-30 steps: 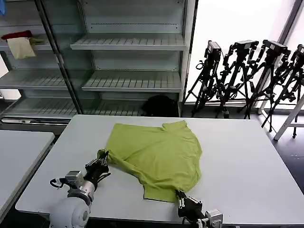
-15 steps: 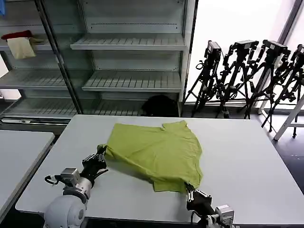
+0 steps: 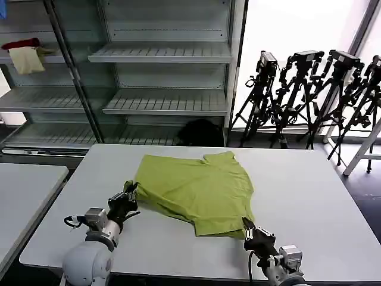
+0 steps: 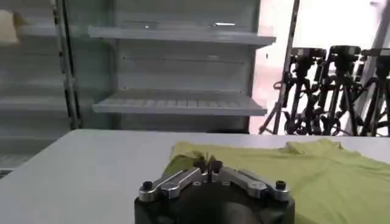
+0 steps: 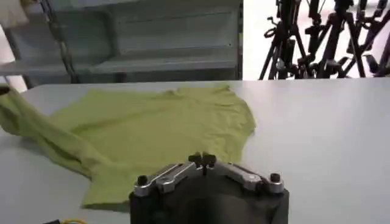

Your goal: Fold and organize the clothes.

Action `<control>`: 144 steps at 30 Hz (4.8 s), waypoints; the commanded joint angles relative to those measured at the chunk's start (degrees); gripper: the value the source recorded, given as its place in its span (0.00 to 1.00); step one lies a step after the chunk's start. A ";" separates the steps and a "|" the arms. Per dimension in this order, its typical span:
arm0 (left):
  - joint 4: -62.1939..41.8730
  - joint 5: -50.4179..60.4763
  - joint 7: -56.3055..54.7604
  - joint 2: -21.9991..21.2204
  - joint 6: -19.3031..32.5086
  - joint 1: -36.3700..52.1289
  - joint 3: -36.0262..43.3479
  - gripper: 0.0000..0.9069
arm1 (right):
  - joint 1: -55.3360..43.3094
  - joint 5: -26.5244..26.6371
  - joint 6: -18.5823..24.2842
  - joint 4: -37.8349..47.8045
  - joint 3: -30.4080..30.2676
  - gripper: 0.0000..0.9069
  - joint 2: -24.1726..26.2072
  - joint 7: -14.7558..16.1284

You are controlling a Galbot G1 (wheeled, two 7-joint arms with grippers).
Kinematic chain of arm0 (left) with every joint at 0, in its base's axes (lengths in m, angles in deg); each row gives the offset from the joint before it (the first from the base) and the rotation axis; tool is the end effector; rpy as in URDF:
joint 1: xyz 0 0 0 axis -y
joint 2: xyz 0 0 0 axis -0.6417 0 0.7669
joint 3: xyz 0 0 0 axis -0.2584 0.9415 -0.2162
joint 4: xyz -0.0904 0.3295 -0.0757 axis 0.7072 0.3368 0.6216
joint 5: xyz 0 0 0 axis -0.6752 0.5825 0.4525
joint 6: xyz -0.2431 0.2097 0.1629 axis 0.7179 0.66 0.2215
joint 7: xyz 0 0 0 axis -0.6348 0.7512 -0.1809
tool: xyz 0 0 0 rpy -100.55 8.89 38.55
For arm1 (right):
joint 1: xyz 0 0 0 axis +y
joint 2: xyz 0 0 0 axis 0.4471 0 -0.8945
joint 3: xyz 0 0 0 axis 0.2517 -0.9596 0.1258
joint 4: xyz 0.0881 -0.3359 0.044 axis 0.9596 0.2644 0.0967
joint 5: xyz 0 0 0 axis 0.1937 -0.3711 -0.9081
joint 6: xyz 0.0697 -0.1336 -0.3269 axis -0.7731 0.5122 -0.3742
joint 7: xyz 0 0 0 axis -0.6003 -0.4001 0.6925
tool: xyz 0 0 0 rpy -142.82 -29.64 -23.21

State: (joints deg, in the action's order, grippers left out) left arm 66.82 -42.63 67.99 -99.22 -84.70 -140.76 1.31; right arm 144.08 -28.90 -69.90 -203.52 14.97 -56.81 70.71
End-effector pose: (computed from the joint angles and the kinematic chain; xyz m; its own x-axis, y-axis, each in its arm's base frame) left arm 0.2785 0.0328 -0.2338 -0.9544 0.1064 0.2788 0.1006 0.9943 -0.0349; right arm 0.1872 -0.0107 -0.2313 -0.8980 -0.1918 0.3960 -0.1675 0.9812 0.0956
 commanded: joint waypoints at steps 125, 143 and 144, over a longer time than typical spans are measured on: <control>-10.88 4.79 0.82 -1.27 1.72 6.80 1.64 1.00 | -21.58 5.24 -0.07 11.17 2.48 1.00 -0.01 -1.26; -6.92 4.57 -0.18 3.30 0.00 2.43 0.44 1.00 | 1.06 1.04 -0.03 4.16 5.09 1.00 1.53 3.92; -6.92 4.56 -0.15 3.52 0.00 2.23 0.50 1.00 | 1.47 0.34 -0.02 4.45 4.91 1.00 1.40 4.30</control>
State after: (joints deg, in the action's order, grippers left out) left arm 58.33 -38.07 67.99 -97.51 -84.10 -136.86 1.98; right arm 136.51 -25.31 -69.96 -196.93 18.69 -55.65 72.57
